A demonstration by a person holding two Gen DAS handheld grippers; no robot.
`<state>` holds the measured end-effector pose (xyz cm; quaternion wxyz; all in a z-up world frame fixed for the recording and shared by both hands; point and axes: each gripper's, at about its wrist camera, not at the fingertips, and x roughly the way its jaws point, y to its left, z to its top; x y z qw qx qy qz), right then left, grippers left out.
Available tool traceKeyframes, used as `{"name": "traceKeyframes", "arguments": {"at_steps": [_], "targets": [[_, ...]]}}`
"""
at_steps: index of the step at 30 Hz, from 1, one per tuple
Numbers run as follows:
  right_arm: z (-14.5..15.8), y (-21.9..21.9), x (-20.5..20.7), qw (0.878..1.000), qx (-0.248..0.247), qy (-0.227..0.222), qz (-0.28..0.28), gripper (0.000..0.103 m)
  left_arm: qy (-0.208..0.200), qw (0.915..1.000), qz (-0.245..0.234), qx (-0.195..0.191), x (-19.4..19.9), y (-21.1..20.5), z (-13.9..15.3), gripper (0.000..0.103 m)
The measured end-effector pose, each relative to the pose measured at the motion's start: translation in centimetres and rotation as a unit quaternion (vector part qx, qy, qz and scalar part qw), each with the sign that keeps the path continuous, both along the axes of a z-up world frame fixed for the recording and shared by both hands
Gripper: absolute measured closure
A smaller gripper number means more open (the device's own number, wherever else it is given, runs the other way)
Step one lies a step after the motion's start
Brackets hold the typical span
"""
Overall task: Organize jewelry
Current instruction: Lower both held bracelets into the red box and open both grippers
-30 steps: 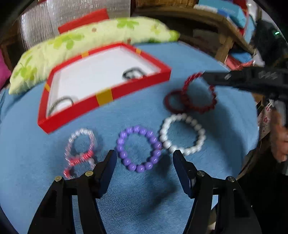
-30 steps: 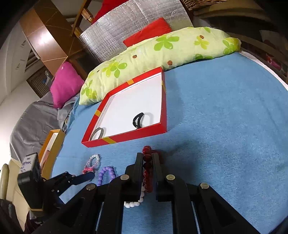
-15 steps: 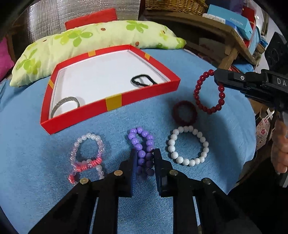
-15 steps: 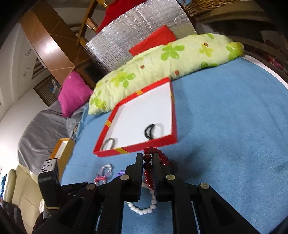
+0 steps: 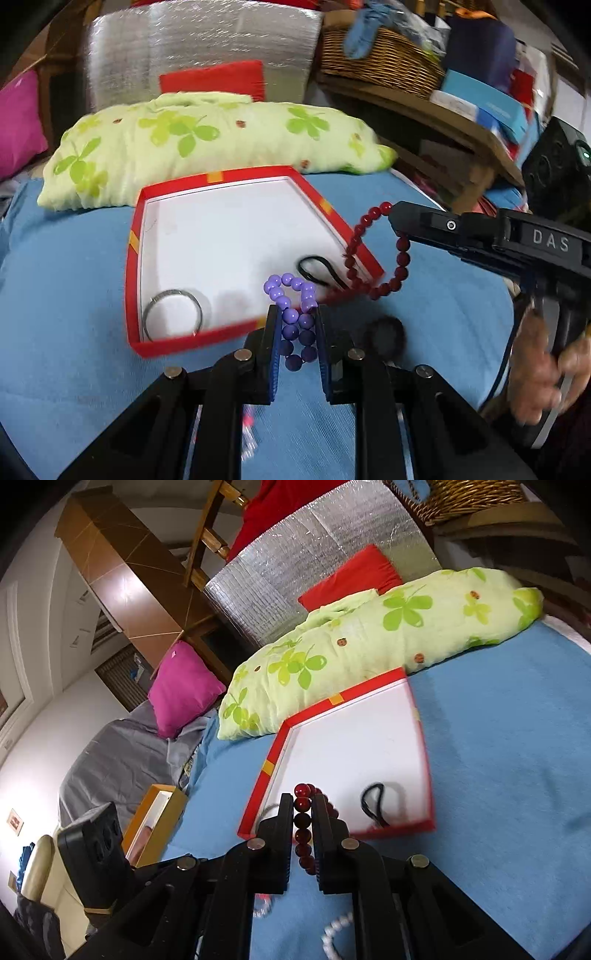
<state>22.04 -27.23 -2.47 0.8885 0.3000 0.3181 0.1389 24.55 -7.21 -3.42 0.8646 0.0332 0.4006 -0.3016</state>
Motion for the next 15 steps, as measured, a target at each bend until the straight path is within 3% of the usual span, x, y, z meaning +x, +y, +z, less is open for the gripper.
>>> {"name": "traceKeyframes", "arguments": {"at_steps": [7, 15], "targets": [[-1.4, 1.2, 6.1, 1.0, 0.007, 0.01, -0.002, 0.092, 0.021, 0.998, 0.055, 0.022, 5.0, 0.1, -2.1, 0.084], [-4.9, 1.7, 10.9, 0.998, 0.008, 0.055, -0.015, 0.092, 0.028, 0.9924, 0.083, 0.086, 7.1, -0.4, -5.0, 0.084]]}}
